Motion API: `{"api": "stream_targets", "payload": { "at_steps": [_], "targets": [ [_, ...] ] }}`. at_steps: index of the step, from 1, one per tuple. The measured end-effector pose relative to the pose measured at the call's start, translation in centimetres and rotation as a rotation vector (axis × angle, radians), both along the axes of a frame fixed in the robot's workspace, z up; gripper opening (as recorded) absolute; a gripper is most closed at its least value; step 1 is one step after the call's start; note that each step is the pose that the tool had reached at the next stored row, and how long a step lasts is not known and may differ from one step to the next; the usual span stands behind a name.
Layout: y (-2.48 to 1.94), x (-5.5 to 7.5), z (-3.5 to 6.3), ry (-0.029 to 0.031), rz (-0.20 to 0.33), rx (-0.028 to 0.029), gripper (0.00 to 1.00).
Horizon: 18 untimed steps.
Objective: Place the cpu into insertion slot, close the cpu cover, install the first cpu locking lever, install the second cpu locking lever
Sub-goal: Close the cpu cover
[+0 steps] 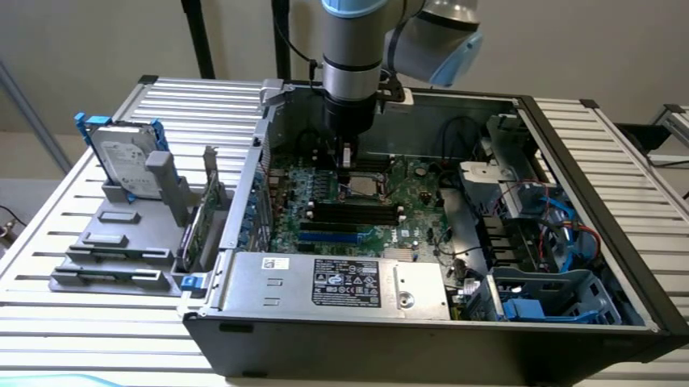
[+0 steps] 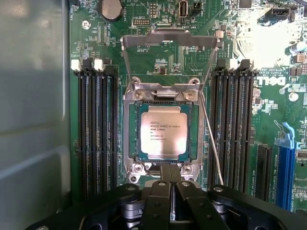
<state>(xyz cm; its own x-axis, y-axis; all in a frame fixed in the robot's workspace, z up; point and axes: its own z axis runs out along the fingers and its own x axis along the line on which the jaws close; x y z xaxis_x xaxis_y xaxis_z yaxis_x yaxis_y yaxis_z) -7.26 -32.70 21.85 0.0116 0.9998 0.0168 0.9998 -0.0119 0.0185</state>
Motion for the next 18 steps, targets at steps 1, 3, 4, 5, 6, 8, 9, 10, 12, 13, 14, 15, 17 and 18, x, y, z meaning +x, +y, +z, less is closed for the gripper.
{"api": "stream_targets", "payload": {
  "at_steps": [1,3,4,5,6,8,9,10,12,13,14,15,17,18],
  "targets": [
    [0.00,0.0,0.00,0.0000,0.001,0.0000,0.11],
    [0.00,0.0,0.00,0.0000,0.002,0.0000,0.11],
    [0.00,0.0,0.00,0.0000,0.002,0.0000,0.11],
    [0.00,0.0,0.00,0.0000,0.003,0.0000,0.11],
    [0.00,0.0,0.00,0.0000,0.003,0.0000,0.11],
    [0.00,0.0,0.00,0.0000,0.004,0.0000,0.11],
    [0.00,0.0,0.00,0.0000,0.004,0.0000,0.11],
    [0.00,0.0,0.00,0.0000,0.004,0.0000,0.11],
    [0.00,0.1,0.00,0.0002,0.005,0.0001,0.11],
    [0.00,0.4,0.00,0.0018,0.005,0.0002,0.11],
    [0.00,0.8,0.03,0.0047,0.006,0.0002,0.11],
    [0.00,1.2,0.09,0.0078,0.006,0.0002,0.11],
    [-0.01,2.1,0.31,0.0146,0.006,0.0000,0.11],
    [-0.01,2.6,0.49,0.0175,0.006,0.0000,0.11]
  ]
}}
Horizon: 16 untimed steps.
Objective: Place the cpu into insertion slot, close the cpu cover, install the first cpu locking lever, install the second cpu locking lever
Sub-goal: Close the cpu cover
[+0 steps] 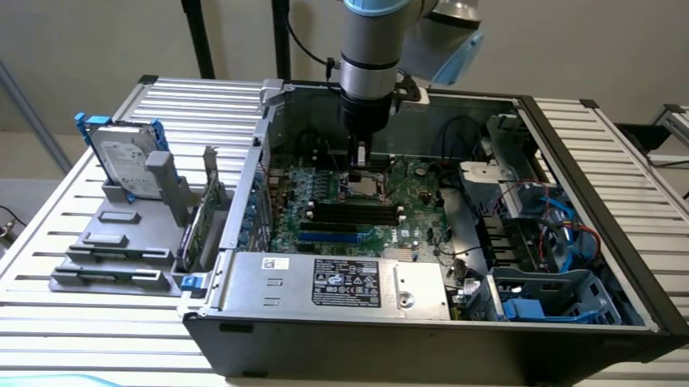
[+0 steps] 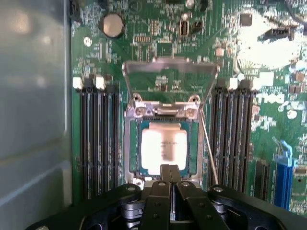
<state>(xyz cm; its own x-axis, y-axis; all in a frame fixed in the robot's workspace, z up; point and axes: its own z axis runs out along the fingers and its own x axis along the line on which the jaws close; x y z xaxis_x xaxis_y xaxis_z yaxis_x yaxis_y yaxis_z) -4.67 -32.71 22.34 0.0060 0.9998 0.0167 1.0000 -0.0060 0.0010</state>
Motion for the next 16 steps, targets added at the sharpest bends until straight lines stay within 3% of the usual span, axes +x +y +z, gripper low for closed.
{"api": "stream_targets", "payload": {
  "at_steps": [16],
  "targets": [
    [0.01,7.3,4.97,0.0353,0.000,0.0021,0.11]
  ]
}}
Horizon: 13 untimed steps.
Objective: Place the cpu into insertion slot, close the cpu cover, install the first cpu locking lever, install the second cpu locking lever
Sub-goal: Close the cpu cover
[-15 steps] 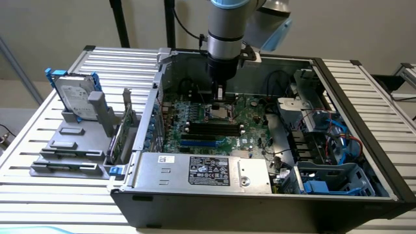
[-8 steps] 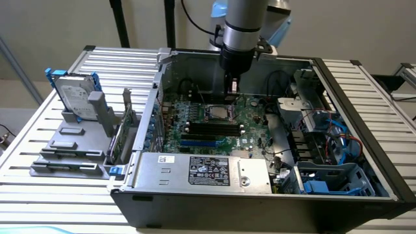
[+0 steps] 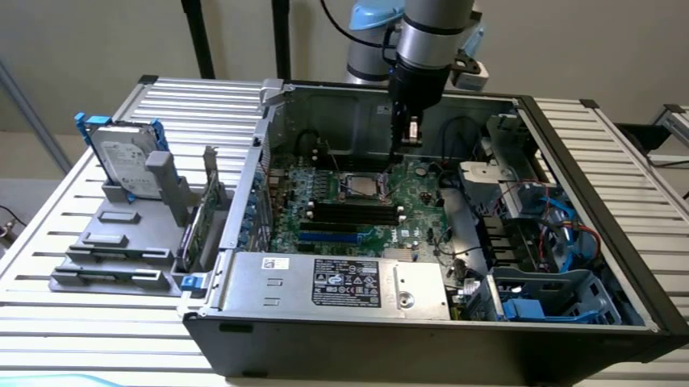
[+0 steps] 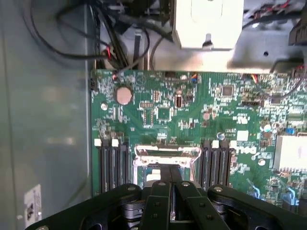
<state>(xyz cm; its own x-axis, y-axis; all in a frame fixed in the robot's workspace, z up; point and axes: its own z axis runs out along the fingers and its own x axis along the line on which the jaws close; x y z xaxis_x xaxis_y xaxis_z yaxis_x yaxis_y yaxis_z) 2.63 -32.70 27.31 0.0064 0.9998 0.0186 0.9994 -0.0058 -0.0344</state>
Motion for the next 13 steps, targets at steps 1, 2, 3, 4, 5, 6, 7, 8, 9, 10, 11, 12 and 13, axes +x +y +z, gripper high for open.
{"api": "stream_targets", "payload": {
  "at_steps": [1,2,3,4,5,6,7,8,9,10,11,12,13],
  "targets": [
    [0.00,0.5,0.20,0.0024,0.000,0.0003,0.11],
    [0.00,0.9,0.32,0.0045,0.000,0.0006,0.11],
    [0.00,1.4,0.38,0.0065,0.000,0.0009,0.11],
    [0.00,1.8,0.39,0.0078,0.000,0.0008,0.11],
    [0.00,2.3,0.39,0.0088,0.000,0.0009,0.11],
    [0.00,2.7,0.39,0.0097,0.000,0.0009,0.11],
    [0.00,3.2,0.35,0.0106,0.000,0.0009,0.11],
    [0.00,3.7,0.23,0.0117,0.000,0.0010,0.11],
    [0.00,4.1,0.07,0.0121,0.000,0.0010,0.11],
    [0.00,4.3,-0.11,0.0123,0.000,0.0008,0.11],
    [0.00,4.5,-0.28,0.0124,0.000,0.0008,0.11],
    [0.00,4.6,-0.46,0.0128,0.001,0.0009,0.11],
    [-0.01,4.6,-0.63,0.0135,0.002,0.0010,0.11]
  ]
}}
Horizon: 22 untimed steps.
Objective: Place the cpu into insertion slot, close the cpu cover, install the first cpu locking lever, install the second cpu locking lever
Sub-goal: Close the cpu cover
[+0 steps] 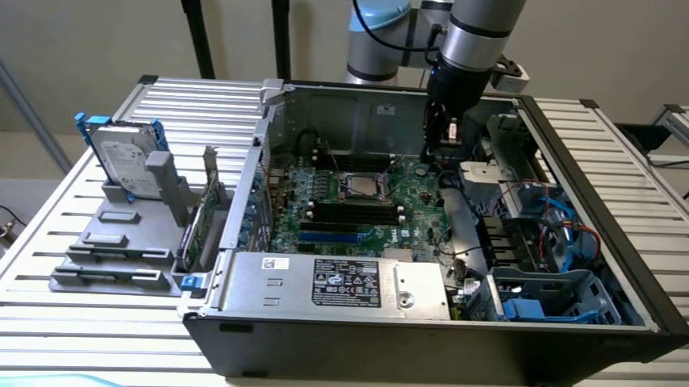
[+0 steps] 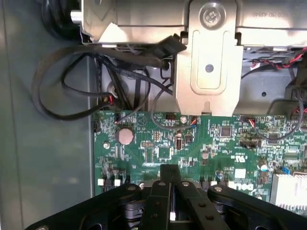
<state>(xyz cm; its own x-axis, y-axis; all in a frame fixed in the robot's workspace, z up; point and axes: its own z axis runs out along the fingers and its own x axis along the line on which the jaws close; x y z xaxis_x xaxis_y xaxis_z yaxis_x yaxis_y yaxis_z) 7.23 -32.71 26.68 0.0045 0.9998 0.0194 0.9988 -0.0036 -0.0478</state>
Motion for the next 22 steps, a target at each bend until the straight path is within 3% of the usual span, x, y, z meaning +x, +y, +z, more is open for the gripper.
{"api": "stream_targets", "payload": {
  "at_steps": [9,11,12,13,15,18,22],
  "targets": [
    [-0.16,-0.2,-0.90,0.0079,0.047,0.0024,0.11],
    [-0.16,-0.4,-0.98,0.0136,0.052,0.0027,0.11],
    [-0.16,-0.5,-1.00,0.0200,0.053,0.0029,0.11],
    [-0.16,-0.6,-1.01,0.0291,0.053,0.0033,0.11],
    [-0.16,-0.9,-1.03,0.0541,0.053,0.0040,0.11],
    [-0.17,-1.1,-1.04,0.1031,0.051,0.0051,0.11],
    [-0.16,-1.1,-1.05,0.1757,0.046,0.0073,0.11]
  ]
}}
